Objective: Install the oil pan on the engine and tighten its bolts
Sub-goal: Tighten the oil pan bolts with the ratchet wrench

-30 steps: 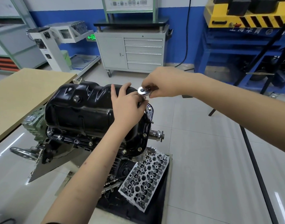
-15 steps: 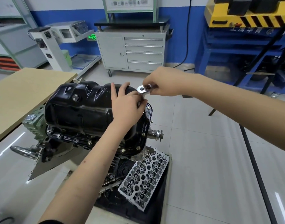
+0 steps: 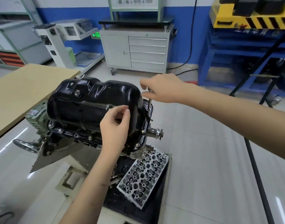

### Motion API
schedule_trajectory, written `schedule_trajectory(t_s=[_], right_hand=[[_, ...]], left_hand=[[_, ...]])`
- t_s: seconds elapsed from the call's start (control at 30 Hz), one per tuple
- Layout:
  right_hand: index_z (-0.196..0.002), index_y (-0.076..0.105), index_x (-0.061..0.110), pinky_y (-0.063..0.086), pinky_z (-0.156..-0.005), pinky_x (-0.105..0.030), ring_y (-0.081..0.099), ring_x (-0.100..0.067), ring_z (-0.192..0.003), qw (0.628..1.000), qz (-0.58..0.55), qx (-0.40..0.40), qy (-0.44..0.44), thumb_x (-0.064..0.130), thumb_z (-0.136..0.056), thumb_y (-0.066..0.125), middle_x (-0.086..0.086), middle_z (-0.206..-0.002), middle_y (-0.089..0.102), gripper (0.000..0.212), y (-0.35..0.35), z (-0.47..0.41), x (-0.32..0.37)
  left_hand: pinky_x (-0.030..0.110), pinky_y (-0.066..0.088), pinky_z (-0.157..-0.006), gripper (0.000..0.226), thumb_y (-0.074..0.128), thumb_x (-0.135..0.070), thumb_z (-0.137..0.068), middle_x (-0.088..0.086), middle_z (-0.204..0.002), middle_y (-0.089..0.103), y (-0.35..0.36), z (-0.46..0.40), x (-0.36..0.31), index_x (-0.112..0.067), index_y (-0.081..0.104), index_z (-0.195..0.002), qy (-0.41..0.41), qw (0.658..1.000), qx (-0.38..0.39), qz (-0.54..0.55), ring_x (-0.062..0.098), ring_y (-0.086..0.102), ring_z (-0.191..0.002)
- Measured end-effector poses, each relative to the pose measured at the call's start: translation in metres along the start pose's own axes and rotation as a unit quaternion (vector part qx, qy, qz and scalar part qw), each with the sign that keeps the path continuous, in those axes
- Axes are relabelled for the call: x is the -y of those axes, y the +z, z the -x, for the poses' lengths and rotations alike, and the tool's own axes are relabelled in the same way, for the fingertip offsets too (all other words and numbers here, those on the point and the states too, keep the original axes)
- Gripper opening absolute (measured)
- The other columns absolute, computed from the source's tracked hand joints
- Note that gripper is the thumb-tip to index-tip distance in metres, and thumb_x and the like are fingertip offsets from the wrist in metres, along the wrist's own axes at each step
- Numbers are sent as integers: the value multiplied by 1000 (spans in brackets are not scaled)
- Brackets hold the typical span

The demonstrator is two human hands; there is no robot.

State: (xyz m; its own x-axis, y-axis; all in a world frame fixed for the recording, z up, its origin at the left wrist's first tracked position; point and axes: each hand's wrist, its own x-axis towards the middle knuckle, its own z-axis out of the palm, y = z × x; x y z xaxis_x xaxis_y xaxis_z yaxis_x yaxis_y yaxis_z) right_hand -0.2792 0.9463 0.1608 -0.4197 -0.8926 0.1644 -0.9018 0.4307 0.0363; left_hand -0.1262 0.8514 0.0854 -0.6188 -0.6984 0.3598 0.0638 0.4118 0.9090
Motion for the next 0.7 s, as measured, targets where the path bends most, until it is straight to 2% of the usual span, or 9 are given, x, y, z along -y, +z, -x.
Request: schedule_trajectory(t_s=[0.07, 0.13, 0.2, 0.33, 0.43, 0.5, 0.57, 0.63, 0.7], right_hand=[[-90, 46, 18, 30, -63, -30, 52, -27, -84, 1000, 3, 0, 10, 31, -93, 44, -9, -98, 61, 13, 2, 0, -1], [-89, 48, 17, 30, -64, -30, 52, -28, -86, 1000, 8, 15, 5, 28, -92, 45, -11, -100, 61, 11, 1, 0, -1], [-91, 48, 17, 29, -64, -30, 54, -29, -88, 998, 37, 30, -35, 29, -92, 46, -10, -100, 61, 12, -1, -1, 1], [-86, 38, 20, 25, -72, -30, 49, -24, -78, 975, 136, 74, -162, 29, -92, 46, -4, -98, 59, 14, -10, -7, 11], [-87, 36, 19, 30, -77, -32, 54, -27, -85, 960, 169, 104, -196, 26, -92, 46, -6, -99, 57, 13, -11, -14, 19], [-98, 44, 14, 35, -69, -37, 55, -32, -92, 969, 154, 117, -153, 25, -92, 45, -12, -105, 57, 12, -11, -17, 24], [-108, 48, 6, 32, -62, -34, 55, -33, -92, 983, 120, 112, -79, 22, -92, 46, -16, -107, 57, 22, -9, -18, 28], [-102, 53, 2, 32, -61, -31, 50, -30, -80, 994, 64, 90, -3, 15, -91, 47, -18, -103, 57, 18, -5, -18, 34], [-80, 50, 3, 33, -60, -29, 43, -28, -73, 995, 9, 67, 75, 10, -89, 48, -17, -91, 53, 11, -2, -18, 35]], left_hand=[[9, 45, -69, 16, 58, -10, -87, -10, -79, 64, 1, 1, -1, -24, 65, -83, -16, 1000, 10, 12, 0, 59, -74], [17, 49, -71, 19, 58, -11, -87, -11, -77, 64, 3, 1, -2, -27, 64, -81, -21, 1000, 18, 13, 6, 60, -73], [20, 50, -70, 19, 58, -12, -87, -12, -73, 63, 5, 0, -3, -27, 65, -79, -16, 1000, 20, 8, 3, 58, -69], [11, 43, -64, 14, 58, -11, -86, -12, -71, 61, 8, -8, -8, -20, 65, -80, 13, 1000, 12, -2, 6, 54, -66], [10, 41, -65, 12, 58, -10, -86, -11, -73, 62, 8, -15, -11, -19, 65, -81, 37, 999, 10, -9, 7, 54, -69], [10, 41, -65, 12, 58, -11, -86, -12, -73, 61, 7, -18, -12, -19, 64, -81, 46, 999, 8, -11, 7, 53, -68], [8, 41, -64, 12, 58, -11, -86, -13, -73, 61, 5, -21, -12, -20, 64, -81, 51, 999, 4, -13, 5, 53, -68], [7, 41, -63, 13, 58, -12, -86, -14, -72, 60, 2, -23, -12, -21, 64, -81, 49, 999, 1, -12, 5, 53, -68], [7, 40, -62, 14, 58, -13, -86, -14, -70, 59, -1, -25, -11, -23, 64, -80, 46, 999, 1, -9, 5, 51, -66]])
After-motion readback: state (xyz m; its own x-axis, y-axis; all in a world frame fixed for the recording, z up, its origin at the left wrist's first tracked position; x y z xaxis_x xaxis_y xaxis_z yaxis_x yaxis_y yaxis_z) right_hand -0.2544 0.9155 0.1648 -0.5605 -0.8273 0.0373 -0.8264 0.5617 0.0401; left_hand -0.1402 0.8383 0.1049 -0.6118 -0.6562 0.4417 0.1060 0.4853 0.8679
